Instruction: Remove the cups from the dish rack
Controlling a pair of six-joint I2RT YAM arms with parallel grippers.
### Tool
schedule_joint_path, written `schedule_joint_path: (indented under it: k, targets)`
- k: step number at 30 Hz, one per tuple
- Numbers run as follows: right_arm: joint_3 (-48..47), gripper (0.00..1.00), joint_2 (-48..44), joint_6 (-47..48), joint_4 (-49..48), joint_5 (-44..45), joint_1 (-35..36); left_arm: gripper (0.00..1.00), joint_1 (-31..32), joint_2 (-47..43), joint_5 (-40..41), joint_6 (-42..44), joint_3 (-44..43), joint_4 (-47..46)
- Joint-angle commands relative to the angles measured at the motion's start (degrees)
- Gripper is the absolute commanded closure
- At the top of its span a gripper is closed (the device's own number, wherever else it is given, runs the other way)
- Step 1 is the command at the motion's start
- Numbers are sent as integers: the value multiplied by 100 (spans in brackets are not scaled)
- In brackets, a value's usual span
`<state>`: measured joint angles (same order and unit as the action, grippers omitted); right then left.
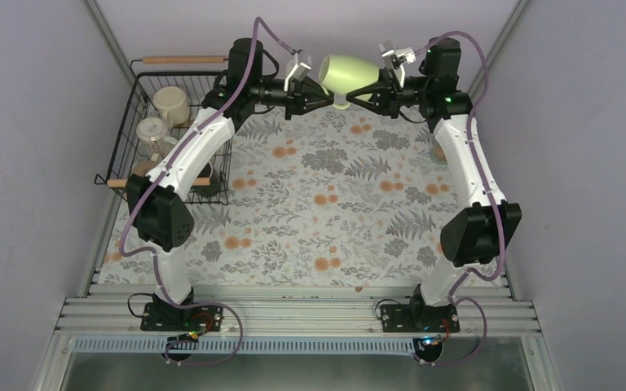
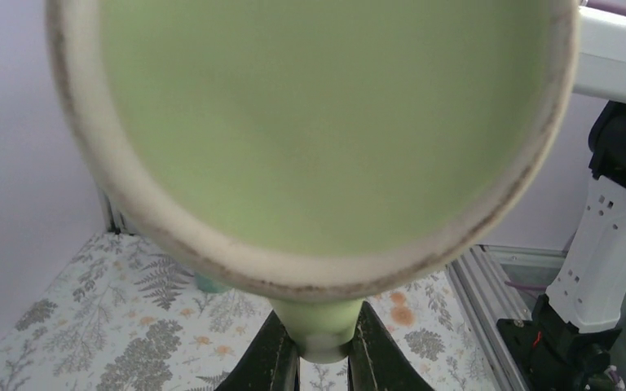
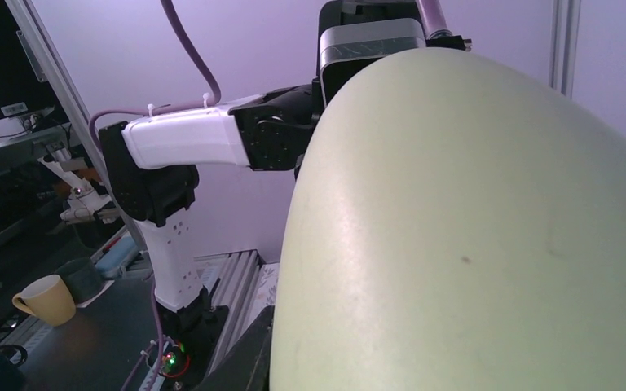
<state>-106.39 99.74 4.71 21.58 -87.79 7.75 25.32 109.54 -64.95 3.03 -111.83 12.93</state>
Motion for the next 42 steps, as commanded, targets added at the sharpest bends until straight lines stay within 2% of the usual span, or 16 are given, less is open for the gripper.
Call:
schedule_joint_path:
  k: [1, 3, 7, 9, 11, 15, 17, 25, 30, 33, 42]
  targets:
    - [181, 97, -398, -37, -185, -323, 43, 90, 96, 87, 442, 900, -233, 709]
    - [234, 97, -383, 15, -82, -76, 6, 89, 100, 50, 687, 1205, -347, 1143]
    - [-148, 97, -132, 892, 1023, 704, -15, 74, 79, -150, 1331, 1775, -422, 1750]
    - [-515, 97, 94, 1482, 1763, 1348, -17, 56, 66, -312, 1760, 2066, -412, 1985]
    - [-867, 97, 320, 1811, 2245, 2378, -16, 29, 12, -495, 2165, 2299, -402, 2174]
    - [-1617, 97, 954, 2271, 3114, 4162, -27, 8, -242, -894, 2678, 2624, -365, 2459]
    - [-2049, 97, 1351, 2489, 3586, 4799, -39, 1, -383, -1092, 2999, 2845, -389, 2649]
    - [-2525, 97, 2273, 3266, 4533, 7040, -53, 0, -1001, -1483, 4081, 3902, -565, 3641]
    - [-2619, 97, 2660, 3557, 4907, 8058, -70, 0, -1168, -1750, 4912, 4545, -213, 3861]
    - [-2600, 97, 2831, 3749, 5056, 8620, -84, 0, -1300, -1911, 5113, 4864, 52, 3922]
    - [-2778, 97, 3349, 3919, 5011, 9301, -180, 0, -2045, -2042, 5247, 5547, 841, 3789]
